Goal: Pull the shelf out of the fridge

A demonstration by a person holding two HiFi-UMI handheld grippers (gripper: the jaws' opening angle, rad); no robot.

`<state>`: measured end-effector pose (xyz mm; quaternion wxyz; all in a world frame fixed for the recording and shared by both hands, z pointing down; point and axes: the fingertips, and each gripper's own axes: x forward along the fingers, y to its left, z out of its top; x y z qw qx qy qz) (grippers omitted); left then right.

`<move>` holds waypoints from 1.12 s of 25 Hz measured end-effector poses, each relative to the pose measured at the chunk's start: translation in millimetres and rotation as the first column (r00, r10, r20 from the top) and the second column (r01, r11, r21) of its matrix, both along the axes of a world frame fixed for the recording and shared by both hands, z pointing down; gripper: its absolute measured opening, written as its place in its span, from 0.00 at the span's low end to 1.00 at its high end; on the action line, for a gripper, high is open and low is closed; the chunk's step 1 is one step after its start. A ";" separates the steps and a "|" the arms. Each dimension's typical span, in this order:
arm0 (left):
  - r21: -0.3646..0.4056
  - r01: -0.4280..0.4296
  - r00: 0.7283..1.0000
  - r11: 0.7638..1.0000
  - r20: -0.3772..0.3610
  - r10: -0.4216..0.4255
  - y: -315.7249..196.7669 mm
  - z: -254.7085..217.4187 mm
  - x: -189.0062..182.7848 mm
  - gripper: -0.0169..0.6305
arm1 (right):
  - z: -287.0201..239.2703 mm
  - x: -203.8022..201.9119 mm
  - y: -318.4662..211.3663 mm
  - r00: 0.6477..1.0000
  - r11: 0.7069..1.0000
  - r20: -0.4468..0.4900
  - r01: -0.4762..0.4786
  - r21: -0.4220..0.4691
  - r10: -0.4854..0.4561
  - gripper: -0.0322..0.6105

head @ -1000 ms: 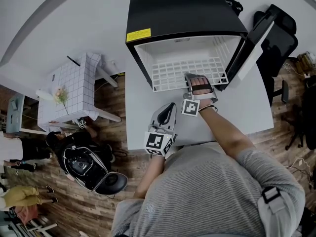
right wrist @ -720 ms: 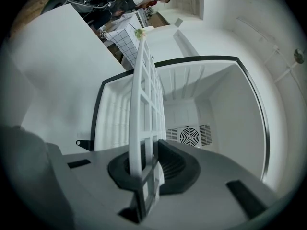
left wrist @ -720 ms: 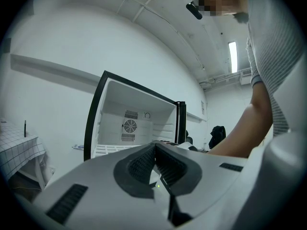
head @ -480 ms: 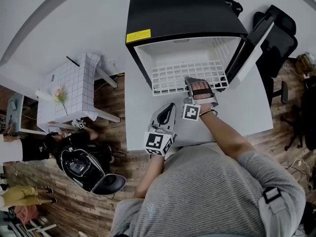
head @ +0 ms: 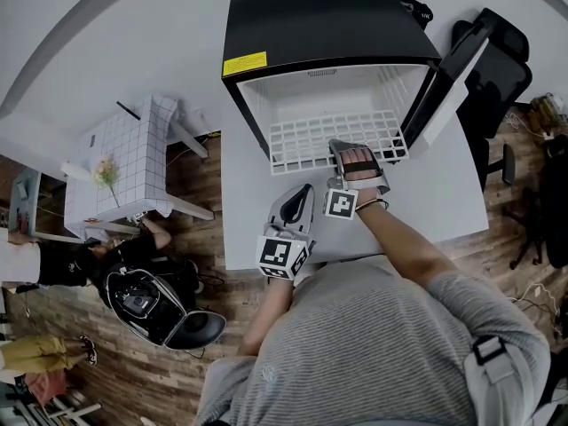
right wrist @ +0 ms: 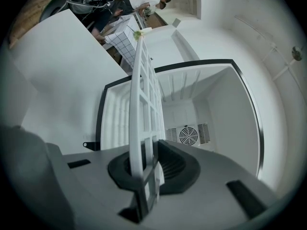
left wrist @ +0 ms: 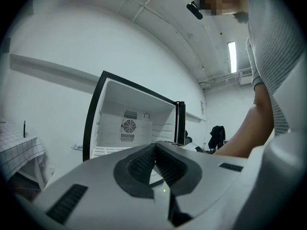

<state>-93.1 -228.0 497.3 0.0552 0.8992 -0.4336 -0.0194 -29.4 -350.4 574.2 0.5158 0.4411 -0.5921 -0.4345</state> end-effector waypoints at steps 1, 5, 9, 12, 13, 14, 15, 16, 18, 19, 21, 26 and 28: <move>0.000 -0.001 1.000 1.000 0.000 0.001 0.6 -0.4 0.4 0.05 | 0.3 -0.3 1.9 1.000 1.000 0.003 0.002 -0.002 -0.002 0.11; 0.000 -0.003 1.000 1.000 -0.001 0.003 -0.3 -2.2 3.2 0.05 | -6.6 -0.3 4.0 1.000 1.000 0.000 0.008 0.012 -0.008 0.11; -0.002 -0.004 1.000 1.000 0.000 0.004 -0.2 -2.5 4.2 0.05 | -9.0 -0.4 6.2 1.000 1.000 0.003 0.006 0.004 -0.006 0.11; -0.001 0.003 1.000 1.000 0.000 -0.003 0.3 -3.3 3.0 0.05 | -6.0 1.4 9.4 1.000 1.000 0.017 0.002 -0.009 -0.002 0.11; -0.001 0.006 1.000 1.000 0.000 -0.006 0.5 -3.5 2.2 0.05 | -6.0 2.0 10.1 1.000 1.000 0.019 -0.001 -0.014 0.001 0.11; -0.001 0.009 1.000 1.000 0.000 -0.009 0.6 -3.8 1.2 0.05 | -6.4 2.2 10.5 1.000 1.000 0.021 -0.003 -0.017 0.003 0.11; -0.001 0.013 1.000 1.000 0.000 -0.013 0.6 -4.0 0.1 0.05 | -6.7 1.9 10.4 1.000 1.000 0.024 -0.003 -0.018 0.003 0.11; -0.001 0.015 1.000 1.000 0.001 -0.015 0.6 -4.2 -0.7 0.05 | -7.7 1.3 10.2 1.000 1.000 0.025 -0.002 -0.016 0.002 0.11; -0.002 0.017 1.000 1.000 0.001 -0.017 1.0 -4.2 -1.3 0.05 | -10.0 0.8 10.7 1.000 1.000 0.028 0.000 -0.017 0.001 0.11; -0.004 0.016 1.000 1.000 0.000 -0.016 1.1 -3.8 -1.2 0.05 | -10.3 1.0 11.2 0.999 1.000 0.032 -0.002 -0.021 0.002 0.11; -0.014 0.010 1.000 1.000 -0.007 -0.010 2.5 -2.5 -1.1 0.05 | -11.0 1.4 12.8 0.999 1.000 0.038 -0.005 -0.030 0.007 0.11; -0.062 -0.036 0.998 0.997 -0.046 0.033 9.4 3.2 1.5 0.05 | -13.1 2.3 21.6 0.999 0.999 0.051 -0.014 -0.053 0.016 0.11; -0.117 -0.068 0.996 0.991 -0.064 0.061 11.6 10.9 5.6 0.05 | -10.7 0.8 30.8 0.999 0.999 0.050 0.003 -0.053 0.000 0.11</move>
